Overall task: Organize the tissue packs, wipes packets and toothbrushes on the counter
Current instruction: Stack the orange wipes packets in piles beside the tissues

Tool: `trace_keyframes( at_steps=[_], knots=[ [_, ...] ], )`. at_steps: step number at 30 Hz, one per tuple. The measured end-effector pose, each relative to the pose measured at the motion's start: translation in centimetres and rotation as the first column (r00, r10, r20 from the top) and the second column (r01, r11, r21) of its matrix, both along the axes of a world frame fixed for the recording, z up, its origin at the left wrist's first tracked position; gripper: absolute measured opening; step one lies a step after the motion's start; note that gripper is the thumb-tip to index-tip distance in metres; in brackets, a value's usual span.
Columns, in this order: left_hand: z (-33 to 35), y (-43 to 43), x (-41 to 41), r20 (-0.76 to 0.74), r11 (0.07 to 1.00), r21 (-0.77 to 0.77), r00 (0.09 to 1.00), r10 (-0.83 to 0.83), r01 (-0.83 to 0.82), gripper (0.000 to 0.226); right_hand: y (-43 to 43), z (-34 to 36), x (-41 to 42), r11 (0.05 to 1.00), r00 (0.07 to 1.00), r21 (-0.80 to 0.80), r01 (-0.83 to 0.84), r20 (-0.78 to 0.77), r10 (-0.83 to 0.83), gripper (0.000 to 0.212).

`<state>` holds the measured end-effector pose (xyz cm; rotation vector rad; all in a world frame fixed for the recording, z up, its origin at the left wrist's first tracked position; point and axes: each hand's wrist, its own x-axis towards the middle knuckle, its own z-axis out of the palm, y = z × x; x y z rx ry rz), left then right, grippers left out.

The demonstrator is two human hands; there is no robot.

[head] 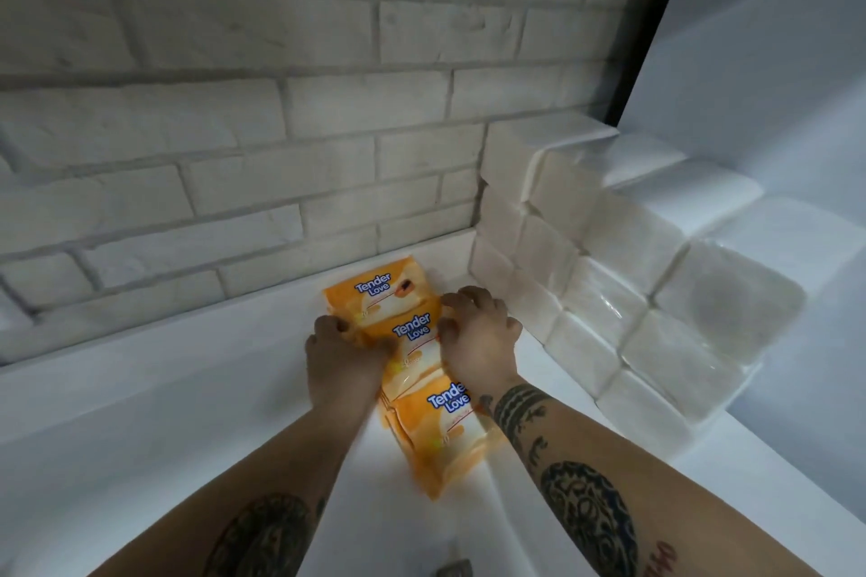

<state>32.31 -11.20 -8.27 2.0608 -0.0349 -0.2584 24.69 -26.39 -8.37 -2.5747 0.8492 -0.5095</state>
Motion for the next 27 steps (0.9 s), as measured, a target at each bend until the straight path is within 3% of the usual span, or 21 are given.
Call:
trace_keyframes(
  at_steps=[2, 5, 10, 16, 18, 27],
  knots=[
    [-0.1, 0.1, -0.2, 0.142, 0.990, 0.116, 0.985, -0.101, 0.085, 0.049, 0.0, -0.1, -0.1, 0.995, 0.999, -0.092, -0.049, -0.029, 0.046, 0.028],
    [0.0, 0.2, -0.6, 0.259, 0.926, 0.288, 0.911, -0.321, 0.244, 0.030, -0.1, 0.1, -0.4, 0.994, 0.996, -0.085, -0.074, -0.062, 0.069, 0.030],
    [-0.6, 0.5, -0.6, 0.249, 0.838, 0.449, 0.856, -0.452, 0.312, 0.056, -0.1, 0.6, -0.9, 0.991, 0.983, -0.053, -0.121, -0.146, 0.112, 0.041],
    [0.0, 0.4, -1.2, 0.240, 0.745, 0.591, 0.815, -0.528, 0.309, 0.056, 0.4, 1.3, -1.1, 0.988, 0.961, -0.070, -0.140, -0.252, 0.118, 0.043],
    [0.4, 0.7, -1.4, 0.210, 0.723, 0.604, 0.807, -0.551, 0.336, 0.053, 0.7, 1.6, -1.3, 0.988, 0.957, -0.070, -0.136, -0.266, 0.113, 0.041],
    [2.7, 7.1, -0.5, 0.203, 0.787, 0.518, 0.845, -0.494, 0.336, 0.042, 4.5, 5.2, -3.7, 0.988, 0.966, -0.060, -0.140, -0.229, 0.123, 0.039]
  ],
)
